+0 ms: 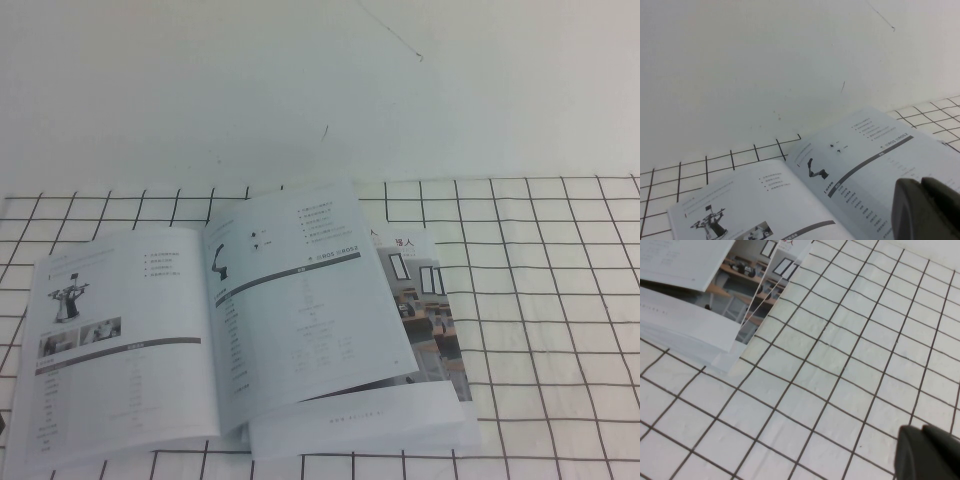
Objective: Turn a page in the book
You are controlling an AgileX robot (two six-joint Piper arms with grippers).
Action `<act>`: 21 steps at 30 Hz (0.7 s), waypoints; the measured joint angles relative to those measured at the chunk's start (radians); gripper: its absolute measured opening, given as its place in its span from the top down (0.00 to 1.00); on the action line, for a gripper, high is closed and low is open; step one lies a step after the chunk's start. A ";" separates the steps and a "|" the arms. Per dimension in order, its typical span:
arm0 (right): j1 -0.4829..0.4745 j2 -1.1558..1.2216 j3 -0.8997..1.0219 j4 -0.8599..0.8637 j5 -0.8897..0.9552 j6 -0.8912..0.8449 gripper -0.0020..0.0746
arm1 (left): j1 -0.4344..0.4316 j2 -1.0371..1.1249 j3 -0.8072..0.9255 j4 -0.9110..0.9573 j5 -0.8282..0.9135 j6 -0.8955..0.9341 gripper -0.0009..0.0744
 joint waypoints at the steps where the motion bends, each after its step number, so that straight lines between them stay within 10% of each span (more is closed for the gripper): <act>1: 0.000 0.000 -0.001 0.000 0.000 0.000 0.97 | 0.000 0.000 0.000 0.000 0.000 0.000 0.99; 12: 0.000 0.000 -0.001 0.001 0.003 0.000 0.97 | 0.020 -0.008 0.012 0.034 -0.039 -0.007 0.99; 21: 0.000 0.000 0.001 0.002 0.003 0.000 0.97 | 0.280 -0.079 0.146 0.055 -0.095 -0.030 0.99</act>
